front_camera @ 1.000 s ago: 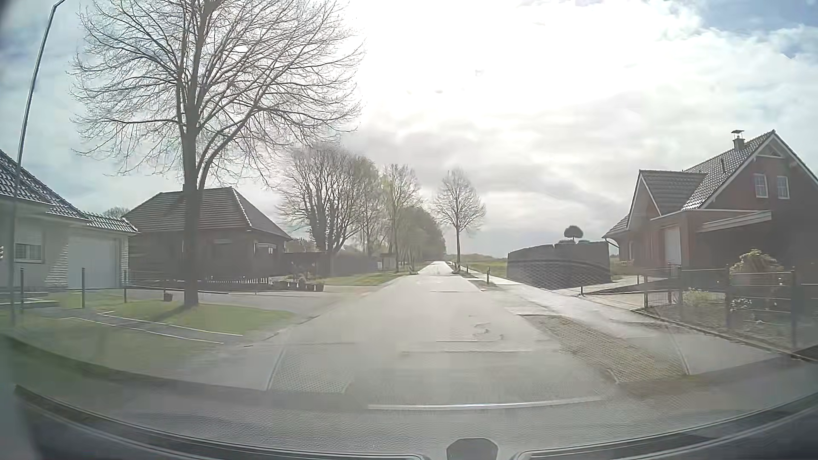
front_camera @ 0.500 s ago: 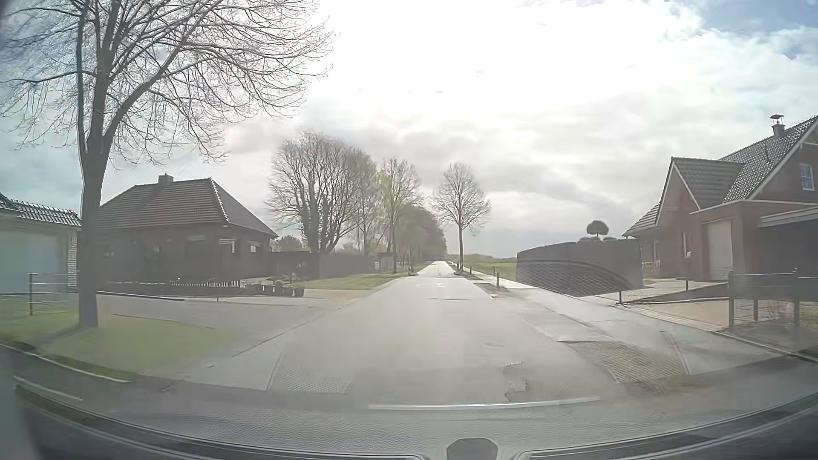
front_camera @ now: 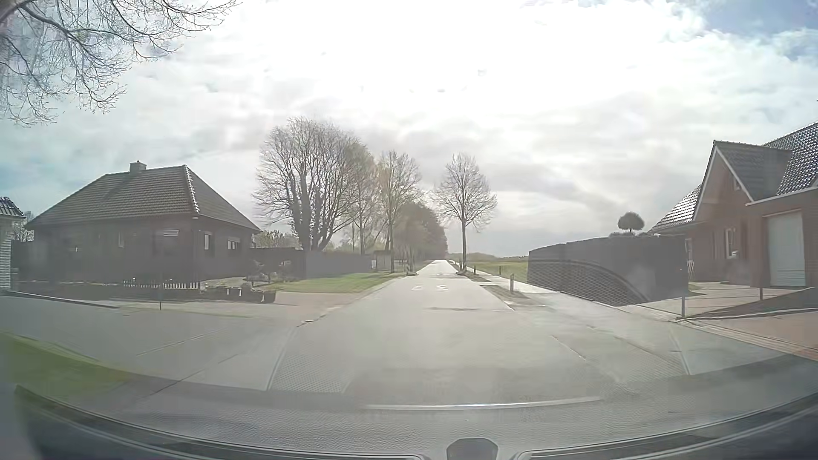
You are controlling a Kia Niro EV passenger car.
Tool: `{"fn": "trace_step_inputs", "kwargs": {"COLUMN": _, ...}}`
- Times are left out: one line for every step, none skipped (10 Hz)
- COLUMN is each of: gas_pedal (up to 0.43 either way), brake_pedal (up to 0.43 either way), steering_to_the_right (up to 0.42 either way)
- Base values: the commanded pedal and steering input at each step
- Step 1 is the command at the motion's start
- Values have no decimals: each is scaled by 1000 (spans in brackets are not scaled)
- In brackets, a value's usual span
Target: Follow the waypoints while adhering to traffic rules and regulations
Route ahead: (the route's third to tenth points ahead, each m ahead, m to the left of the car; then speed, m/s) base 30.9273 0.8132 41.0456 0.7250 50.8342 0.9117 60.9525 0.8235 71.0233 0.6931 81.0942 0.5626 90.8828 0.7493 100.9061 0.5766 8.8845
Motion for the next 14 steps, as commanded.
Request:
{"fn": "trace_step_inputs", "kwargs": {"gas_pedal": 189, "brake_pedal": 0, "steering_to_the_right": -6}}
{"fn": "trace_step_inputs", "kwargs": {"gas_pedal": 189, "brake_pedal": 0, "steering_to_the_right": -6}}
{"fn": "trace_step_inputs", "kwargs": {"gas_pedal": 177, "brake_pedal": 0, "steering_to_the_right": -6}}
{"fn": "trace_step_inputs", "kwargs": {"gas_pedal": 177, "brake_pedal": 0, "steering_to_the_right": -4}}
{"fn": "trace_step_inputs", "kwargs": {"gas_pedal": 177, "brake_pedal": 0, "steering_to_the_right": -2}}
{"fn": "trace_step_inputs", "kwargs": {"gas_pedal": 169, "brake_pedal": 0, "steering_to_the_right": -2}}
{"fn": "trace_step_inputs", "kwargs": {"gas_pedal": 169, "brake_pedal": 0, "steering_to_the_right": -1}}
{"fn": "trace_step_inputs", "kwargs": {"gas_pedal": 169, "brake_pedal": 0, "steering_to_the_right": 0}}
{"fn": "trace_step_inputs", "kwargs": {"gas_pedal": 157, "brake_pedal": 0, "steering_to_the_right": 2}}
{"fn": "trace_step_inputs", "kwargs": {"gas_pedal": 157, "brake_pedal": 0, "steering_to_the_right": 3}}
{"fn": "trace_step_inputs", "kwargs": {"gas_pedal": 157, "brake_pedal": 0, "steering_to_the_right": 4}}
{"fn": "trace_step_inputs", "kwargs": {"gas_pedal": 157, "brake_pedal": 0, "steering_to_the_right": 4}}
{"fn": "trace_step_inputs", "kwargs": {"gas_pedal": 157, "brake_pedal": 0, "steering_to_the_right": 3}}
{"fn": "trace_step_inputs", "kwargs": {"gas_pedal": 150, "brake_pedal": 0, "steering_to_the_right": 4}}
